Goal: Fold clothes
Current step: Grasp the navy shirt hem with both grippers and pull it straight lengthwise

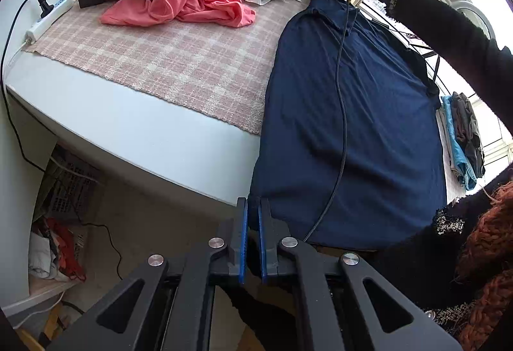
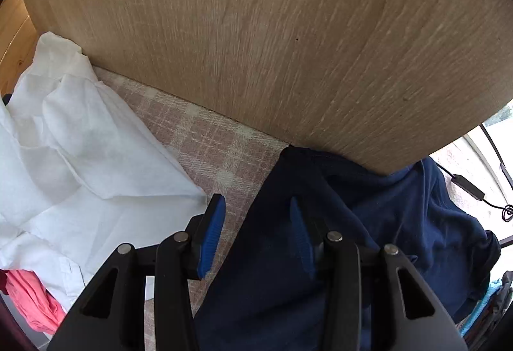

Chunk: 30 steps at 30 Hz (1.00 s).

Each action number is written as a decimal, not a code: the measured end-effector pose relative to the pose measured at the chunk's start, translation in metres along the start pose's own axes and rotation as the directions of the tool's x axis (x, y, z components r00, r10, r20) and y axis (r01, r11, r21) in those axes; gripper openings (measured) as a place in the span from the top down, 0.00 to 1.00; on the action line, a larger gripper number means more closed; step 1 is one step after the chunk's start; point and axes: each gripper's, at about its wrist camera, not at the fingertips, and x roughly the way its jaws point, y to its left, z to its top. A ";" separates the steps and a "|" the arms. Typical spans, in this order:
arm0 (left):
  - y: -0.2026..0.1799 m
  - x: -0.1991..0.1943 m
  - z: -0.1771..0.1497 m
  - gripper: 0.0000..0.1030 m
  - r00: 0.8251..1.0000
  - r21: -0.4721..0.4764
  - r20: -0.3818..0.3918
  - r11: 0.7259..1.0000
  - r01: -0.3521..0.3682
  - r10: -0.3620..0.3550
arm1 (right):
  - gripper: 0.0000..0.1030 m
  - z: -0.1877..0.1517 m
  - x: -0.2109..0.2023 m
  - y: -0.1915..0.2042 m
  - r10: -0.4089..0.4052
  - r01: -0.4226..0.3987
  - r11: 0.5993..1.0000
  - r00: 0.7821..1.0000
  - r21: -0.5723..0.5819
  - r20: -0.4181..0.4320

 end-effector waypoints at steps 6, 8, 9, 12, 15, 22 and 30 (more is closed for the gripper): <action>0.000 -0.001 0.003 0.95 1.000 0.013 -0.002 1.000 -0.007 0.007 | 0.60 -0.006 0.013 -0.007 0.013 -0.013 0.999 1.000 0.038 -0.006; 0.000 -0.001 0.002 0.95 1.000 0.018 -0.001 1.000 -0.007 0.007 | 0.65 -0.009 0.011 -0.008 0.010 -0.010 0.999 1.000 0.035 0.014; -0.001 -0.001 0.002 0.95 1.000 0.017 -0.001 1.000 -0.003 0.003 | 0.80 -0.011 0.009 -0.008 0.004 -0.004 1.000 1.000 0.026 0.021; -0.005 -0.003 0.001 0.96 1.000 0.030 0.003 1.000 -0.004 0.004 | 0.91 -0.015 0.004 -0.011 0.005 -0.005 1.000 0.999 0.006 0.041; -0.014 -0.008 -0.002 0.96 1.000 0.057 0.004 0.998 -0.012 0.012 | 0.95 -0.021 -0.006 -0.020 0.052 -0.053 0.999 0.997 0.008 0.056; -0.060 -0.026 -0.018 0.96 1.000 0.182 -0.006 0.983 -0.003 0.004 | 0.95 -0.043 -0.052 -0.065 0.105 -0.112 0.993 0.985 0.044 0.135; -0.124 0.008 -0.040 0.96 0.991 0.324 -0.106 0.940 0.111 -0.081 | 0.95 -0.064 -0.059 -0.151 0.109 -0.131 0.983 0.981 0.132 0.162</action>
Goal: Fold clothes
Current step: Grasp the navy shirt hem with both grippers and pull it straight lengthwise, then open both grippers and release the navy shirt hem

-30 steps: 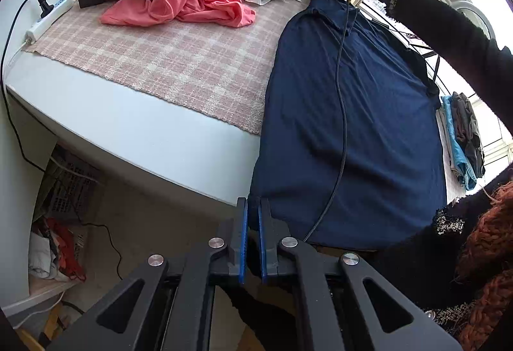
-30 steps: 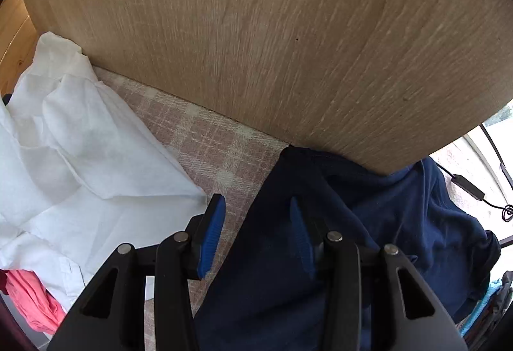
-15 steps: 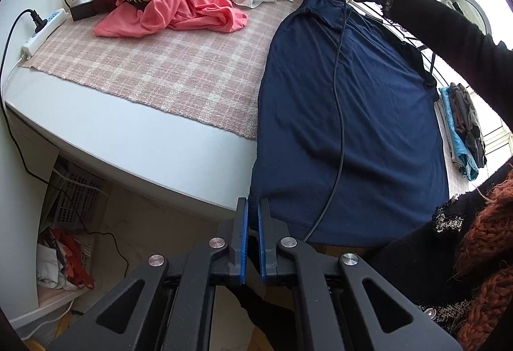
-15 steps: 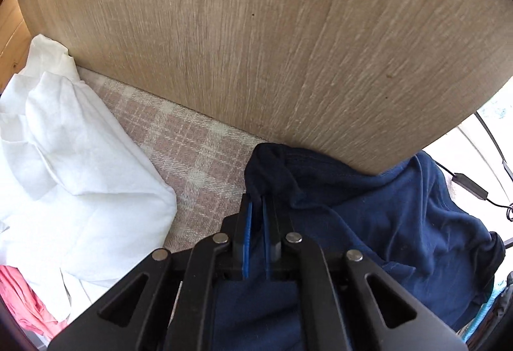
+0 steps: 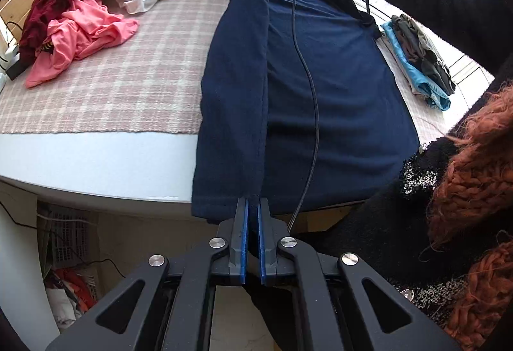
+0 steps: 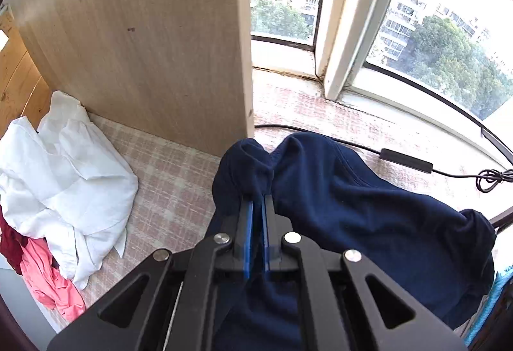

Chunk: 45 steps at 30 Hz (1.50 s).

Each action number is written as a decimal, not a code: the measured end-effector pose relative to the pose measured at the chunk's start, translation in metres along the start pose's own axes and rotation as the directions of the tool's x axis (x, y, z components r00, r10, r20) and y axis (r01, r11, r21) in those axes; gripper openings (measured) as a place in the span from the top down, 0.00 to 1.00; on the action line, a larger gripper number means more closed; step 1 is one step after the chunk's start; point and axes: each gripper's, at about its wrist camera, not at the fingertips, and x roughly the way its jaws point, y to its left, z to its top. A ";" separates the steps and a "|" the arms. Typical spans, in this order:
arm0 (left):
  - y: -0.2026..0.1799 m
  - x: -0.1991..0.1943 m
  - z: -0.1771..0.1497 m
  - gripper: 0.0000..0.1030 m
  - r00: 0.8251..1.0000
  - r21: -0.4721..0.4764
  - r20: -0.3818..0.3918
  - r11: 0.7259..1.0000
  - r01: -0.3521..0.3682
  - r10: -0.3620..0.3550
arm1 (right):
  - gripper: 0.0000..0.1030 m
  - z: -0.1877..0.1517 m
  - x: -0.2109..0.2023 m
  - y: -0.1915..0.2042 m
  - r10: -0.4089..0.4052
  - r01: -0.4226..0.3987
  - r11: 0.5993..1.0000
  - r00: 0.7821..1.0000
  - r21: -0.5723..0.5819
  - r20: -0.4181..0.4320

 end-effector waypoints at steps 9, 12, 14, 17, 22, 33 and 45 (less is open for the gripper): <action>-0.052 0.049 0.000 0.96 0.978 0.044 -0.087 0.980 0.192 -0.187 | 0.95 -0.013 0.020 -0.048 -0.034 0.035 0.998 0.999 0.046 -0.006; -0.060 0.060 -0.003 0.96 0.977 0.048 -0.112 0.981 0.189 -0.183 | 0.95 -0.021 0.029 -0.048 -0.046 0.046 0.998 0.999 0.034 -0.012; -0.058 0.065 -0.003 0.95 0.975 0.019 -0.123 0.982 0.189 -0.185 | 0.95 -0.026 0.033 -0.049 -0.049 0.049 0.998 0.999 0.025 -0.010; -0.053 0.068 -0.005 0.94 0.974 -0.022 -0.132 0.983 0.183 -0.185 | 0.95 -0.029 0.040 -0.049 -0.046 0.046 0.999 0.999 0.021 -0.024; -0.029 0.029 -0.028 0.76 0.986 -0.069 -0.091 0.988 0.135 -0.141 | 0.88 -0.031 0.031 -0.056 0.006 -0.005 0.999 0.999 0.044 -0.037; -0.015 -0.004 -0.064 0.75 0.978 0.070 -0.120 0.981 0.182 -0.172 | 0.80 -0.090 -0.102 -0.110 0.056 -0.058 0.997 0.998 0.048 0.038; 0.035 0.021 -0.045 0.71 0.994 0.115 -0.024 0.987 0.108 -0.106 | 0.62 -0.331 -0.206 -0.105 0.154 -0.154 0.988 0.988 0.003 0.018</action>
